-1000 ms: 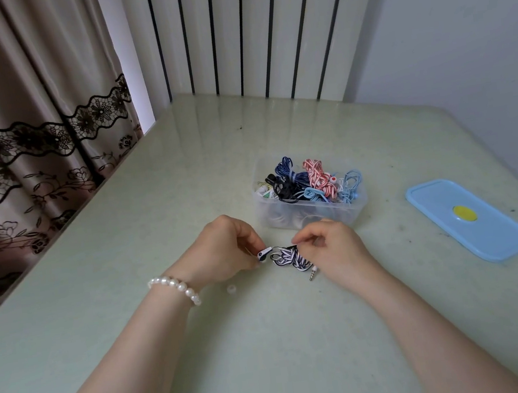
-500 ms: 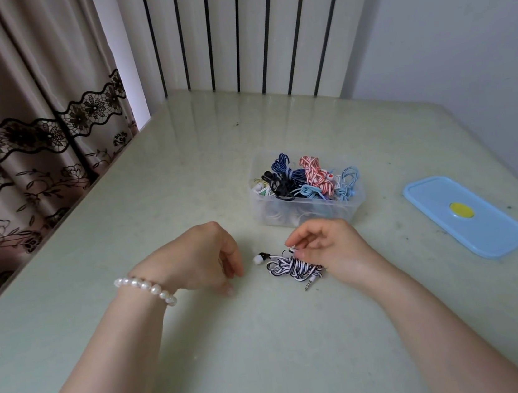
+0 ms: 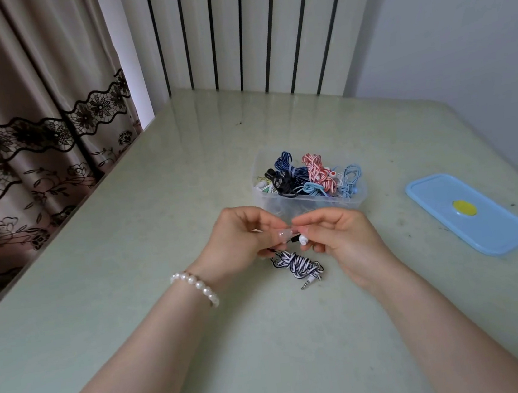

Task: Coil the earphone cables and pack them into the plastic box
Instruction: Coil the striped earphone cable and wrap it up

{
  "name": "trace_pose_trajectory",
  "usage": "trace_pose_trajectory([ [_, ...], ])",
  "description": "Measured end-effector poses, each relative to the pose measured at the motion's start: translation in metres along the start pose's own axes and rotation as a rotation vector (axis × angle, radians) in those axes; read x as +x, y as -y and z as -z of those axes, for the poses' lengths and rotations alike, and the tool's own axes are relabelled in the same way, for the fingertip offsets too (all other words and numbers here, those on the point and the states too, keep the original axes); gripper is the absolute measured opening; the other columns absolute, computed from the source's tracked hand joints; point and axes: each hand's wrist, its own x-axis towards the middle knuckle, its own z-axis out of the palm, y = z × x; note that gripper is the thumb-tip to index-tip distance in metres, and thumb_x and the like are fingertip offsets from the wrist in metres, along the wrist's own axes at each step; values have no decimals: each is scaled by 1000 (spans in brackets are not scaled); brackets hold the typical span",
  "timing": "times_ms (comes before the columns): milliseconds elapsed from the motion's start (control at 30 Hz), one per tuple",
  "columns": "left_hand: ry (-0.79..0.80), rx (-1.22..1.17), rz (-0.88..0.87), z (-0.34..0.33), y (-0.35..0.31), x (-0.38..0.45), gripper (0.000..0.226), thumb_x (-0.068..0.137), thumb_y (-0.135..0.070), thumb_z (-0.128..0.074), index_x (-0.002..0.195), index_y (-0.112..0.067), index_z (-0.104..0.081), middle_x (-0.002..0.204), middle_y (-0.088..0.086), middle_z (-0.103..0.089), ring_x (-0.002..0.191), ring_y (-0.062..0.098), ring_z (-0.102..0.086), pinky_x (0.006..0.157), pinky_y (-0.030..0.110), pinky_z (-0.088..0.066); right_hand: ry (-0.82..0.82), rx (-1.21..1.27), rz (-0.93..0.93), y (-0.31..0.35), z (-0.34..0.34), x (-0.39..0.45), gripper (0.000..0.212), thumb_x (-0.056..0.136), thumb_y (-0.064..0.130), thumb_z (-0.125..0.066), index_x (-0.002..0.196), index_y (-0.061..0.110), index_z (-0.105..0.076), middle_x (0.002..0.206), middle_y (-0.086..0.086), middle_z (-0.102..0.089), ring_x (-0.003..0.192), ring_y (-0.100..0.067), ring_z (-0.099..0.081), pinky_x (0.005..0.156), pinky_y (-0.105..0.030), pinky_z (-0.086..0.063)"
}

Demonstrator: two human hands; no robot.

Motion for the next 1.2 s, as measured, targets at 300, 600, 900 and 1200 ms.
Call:
trace_pose_trajectory([
  [300,-58,-505,113,-12,5,1,20,74,12,-59,72,-2,-73,71,10,-72,65,16,-69,62,19,-56,26,329,-22,2,6,-4,24,71,-15,-57,90,-1,-64,69,-6,-71,63,-13,-67,62,-18,-53],
  [600,-111,-705,216,-16,-3,0,17,79,12,-54,84,0,-64,65,7,-71,58,11,-68,55,17,-55,-169,170,54,-2,2,-3,13,74,-1,-67,81,11,-69,65,1,-70,59,-8,-61,57,-18,-45],
  [900,-148,-649,175,-21,1,-1,13,79,13,-55,81,5,-65,64,11,-70,59,14,-68,58,17,-55,-139,182,125,-3,-1,-5,14,76,-5,-63,85,6,-67,67,-3,-72,60,-10,-66,58,-16,-50],
  [1200,-172,-638,179,-21,-1,-4,13,78,14,-56,81,5,-65,65,10,-70,60,14,-69,57,19,-56,-171,12,246,-4,-3,-5,17,77,-5,-64,80,10,-68,67,9,-71,65,-3,-66,65,-13,-50],
])
